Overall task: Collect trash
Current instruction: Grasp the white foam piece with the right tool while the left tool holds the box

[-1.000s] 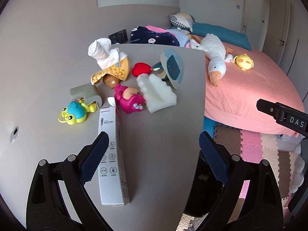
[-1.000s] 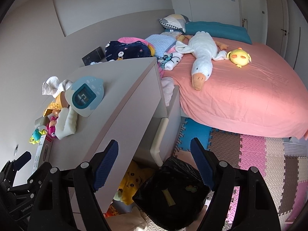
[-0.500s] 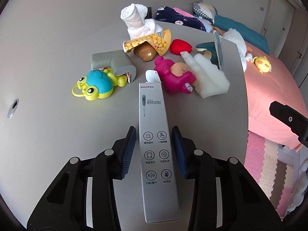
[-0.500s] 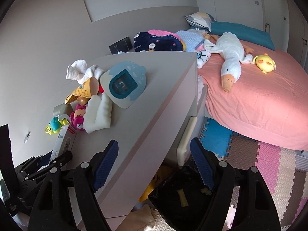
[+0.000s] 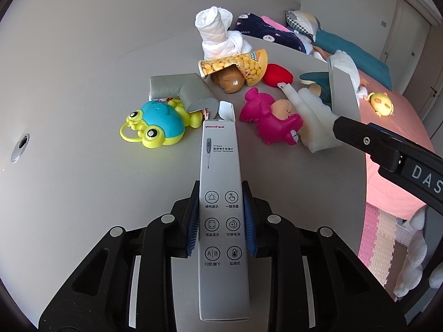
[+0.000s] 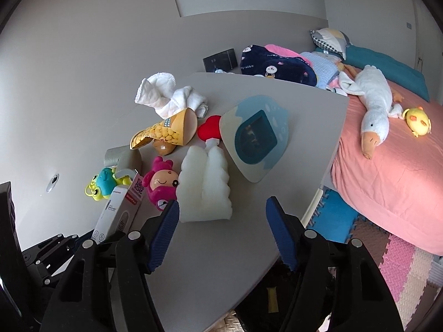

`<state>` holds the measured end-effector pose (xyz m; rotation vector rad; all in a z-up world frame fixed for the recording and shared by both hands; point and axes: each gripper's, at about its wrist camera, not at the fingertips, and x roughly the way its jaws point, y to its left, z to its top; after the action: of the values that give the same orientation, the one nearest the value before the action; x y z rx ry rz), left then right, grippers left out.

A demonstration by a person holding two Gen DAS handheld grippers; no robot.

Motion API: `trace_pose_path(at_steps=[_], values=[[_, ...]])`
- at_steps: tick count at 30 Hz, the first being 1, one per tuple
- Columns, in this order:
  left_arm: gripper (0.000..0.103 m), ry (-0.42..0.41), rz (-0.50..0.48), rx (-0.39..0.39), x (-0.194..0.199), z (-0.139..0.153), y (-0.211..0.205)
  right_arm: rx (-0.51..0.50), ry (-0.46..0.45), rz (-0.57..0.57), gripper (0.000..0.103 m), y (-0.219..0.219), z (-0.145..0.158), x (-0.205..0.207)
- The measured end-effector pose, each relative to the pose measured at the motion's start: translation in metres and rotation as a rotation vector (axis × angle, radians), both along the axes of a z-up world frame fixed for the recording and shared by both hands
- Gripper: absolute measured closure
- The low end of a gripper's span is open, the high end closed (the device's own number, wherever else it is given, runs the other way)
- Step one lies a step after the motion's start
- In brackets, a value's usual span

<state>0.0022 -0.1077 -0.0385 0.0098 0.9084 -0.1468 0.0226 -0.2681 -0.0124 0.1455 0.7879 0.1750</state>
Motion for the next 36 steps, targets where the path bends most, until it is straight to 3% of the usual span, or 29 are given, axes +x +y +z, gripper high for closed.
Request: trace_pose_path(at_steps=[4, 11, 19, 22, 24, 27, 36], values=[[0.076, 0.0, -0.007, 0.0, 0.001, 0.001, 0.0, -0.02, 0.016, 0.014, 0.039, 0.01, -0.003, 0.014], [0.076, -0.004, 0.019, -0.008, 0.004, 0.002, 0.006, 0.0, 0.056, 0.029, 0.054, 0.017, -0.015, 0.032], [0.076, -0.038, 0.083, -0.055, 0.003, 0.009, 0.024, -0.074, 0.085, -0.007, 0.054, 0.032, -0.018, 0.053], [0.076, -0.046, 0.106, -0.039, 0.003, 0.011, 0.028, -0.103, 0.096, -0.003, 0.056, 0.036, -0.023, 0.058], [0.076, -0.039, 0.112, -0.049, 0.003, 0.01, 0.029, -0.122, 0.081, -0.004, 0.07, 0.038, -0.023, 0.056], [0.077, -0.051, 0.122, -0.052, 0.0, 0.011, 0.03, -0.082, 0.076, 0.005, 0.079, 0.034, -0.019, 0.05], [0.077, -0.069, 0.122, -0.045, -0.009, 0.017, 0.031, -0.067, 0.023, 0.005, 0.08, 0.027, 0.005, 0.017]])
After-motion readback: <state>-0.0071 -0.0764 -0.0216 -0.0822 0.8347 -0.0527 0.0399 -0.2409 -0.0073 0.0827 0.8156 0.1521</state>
